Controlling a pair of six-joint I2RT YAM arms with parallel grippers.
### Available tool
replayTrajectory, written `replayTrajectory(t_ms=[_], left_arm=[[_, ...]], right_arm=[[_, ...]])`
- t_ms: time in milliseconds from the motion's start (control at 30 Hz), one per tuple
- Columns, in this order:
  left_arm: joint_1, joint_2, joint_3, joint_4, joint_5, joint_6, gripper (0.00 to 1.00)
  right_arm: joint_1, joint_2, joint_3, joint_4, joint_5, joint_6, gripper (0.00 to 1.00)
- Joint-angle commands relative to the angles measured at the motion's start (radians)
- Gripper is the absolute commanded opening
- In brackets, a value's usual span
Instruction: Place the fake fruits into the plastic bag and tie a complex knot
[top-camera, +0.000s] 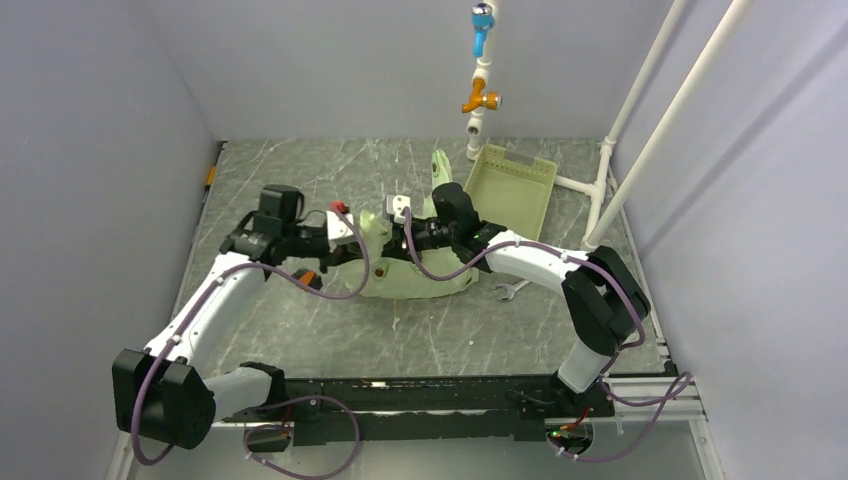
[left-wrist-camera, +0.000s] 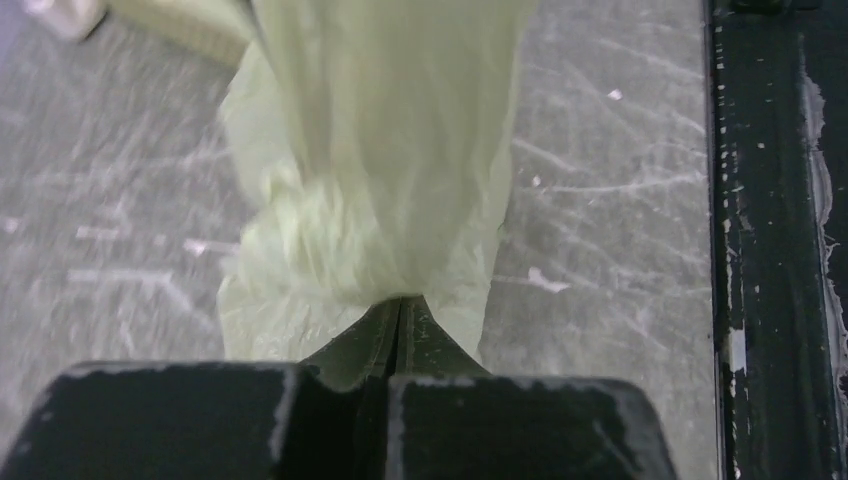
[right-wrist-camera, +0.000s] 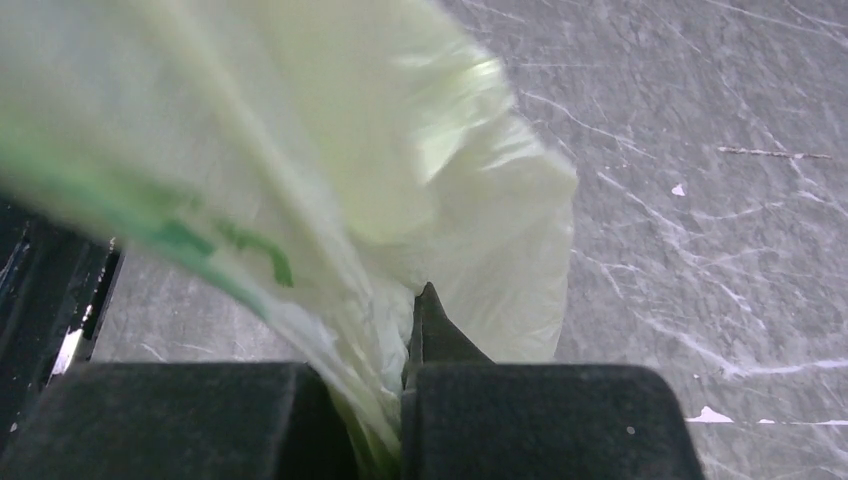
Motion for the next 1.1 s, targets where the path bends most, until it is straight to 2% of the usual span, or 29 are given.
replayTrajectory(t_ms=[0,67,133,167,233,267,300,400,467,567,667,800,900,967,1000,1033,1067], left_arm=[[-0.151,-0.011,-0.059,0.309,-0.024,-0.195,0.0],[-0.17,-0.018,-0.095,0.382,-0.032,-0.29,0.0],[-0.167,-0.044,-0.099,0.37,-0.058,-0.325,0.0],[-0.157,-0.069,-0.091,0.332,-0.06,-0.31,0.08],[-0.109,-0.137,-0.071,0.235,-0.032,-0.269,0.42],[-0.081,-0.175,-0.062,0.2,-0.022,-0.264,0.55],[-0.055,-0.207,-0.052,0.168,-0.01,-0.258,0.64],[-0.034,-0.281,-0.017,0.077,-0.01,-0.188,0.77],[-0.036,-0.304,-0.008,0.09,-0.005,-0.183,0.81],[-0.04,-0.29,0.033,0.11,-0.024,-0.156,0.82],[-0.048,-0.228,0.121,0.041,0.024,-0.07,0.82],[-0.11,-0.145,0.23,-0.054,0.035,0.048,0.79],[-0.148,-0.118,0.246,-0.071,0.042,0.059,0.76],[-0.162,-0.113,0.231,-0.043,0.029,0.023,0.67],[-0.164,-0.114,0.218,-0.018,0.016,-0.004,0.58],[-0.165,-0.117,0.204,0.01,0.002,-0.046,0.44],[-0.164,-0.12,0.194,0.034,-0.013,-0.089,0.31]], right_arm=[[-0.003,-0.01,0.022,0.046,-0.037,-0.019,0.0],[-0.002,-0.009,0.019,0.044,-0.04,-0.026,0.0],[-0.003,-0.012,0.019,0.026,-0.042,-0.045,0.0],[-0.003,-0.014,0.017,0.017,-0.041,-0.054,0.0],[-0.003,-0.021,0.016,0.0,-0.04,-0.071,0.0],[-0.003,-0.021,0.016,-0.007,-0.043,-0.077,0.0],[-0.004,-0.024,0.017,-0.018,-0.045,-0.085,0.0],[-0.004,-0.024,0.019,-0.021,-0.059,-0.091,0.0],[-0.003,-0.023,0.026,-0.026,-0.071,-0.1,0.0],[-0.003,-0.012,0.047,-0.049,-0.089,-0.124,0.0],[-0.003,0.001,0.073,-0.078,-0.106,-0.149,0.0],[0.002,0.018,0.105,-0.125,-0.121,-0.185,0.0],[0.001,0.033,0.124,-0.143,-0.119,-0.194,0.0],[0.002,0.035,0.133,-0.149,-0.114,-0.199,0.0],[0.002,0.034,0.134,-0.149,-0.111,-0.198,0.0],[0.001,0.031,0.134,-0.153,-0.103,-0.195,0.04],[0.001,0.023,0.135,-0.159,-0.088,-0.189,0.14]])
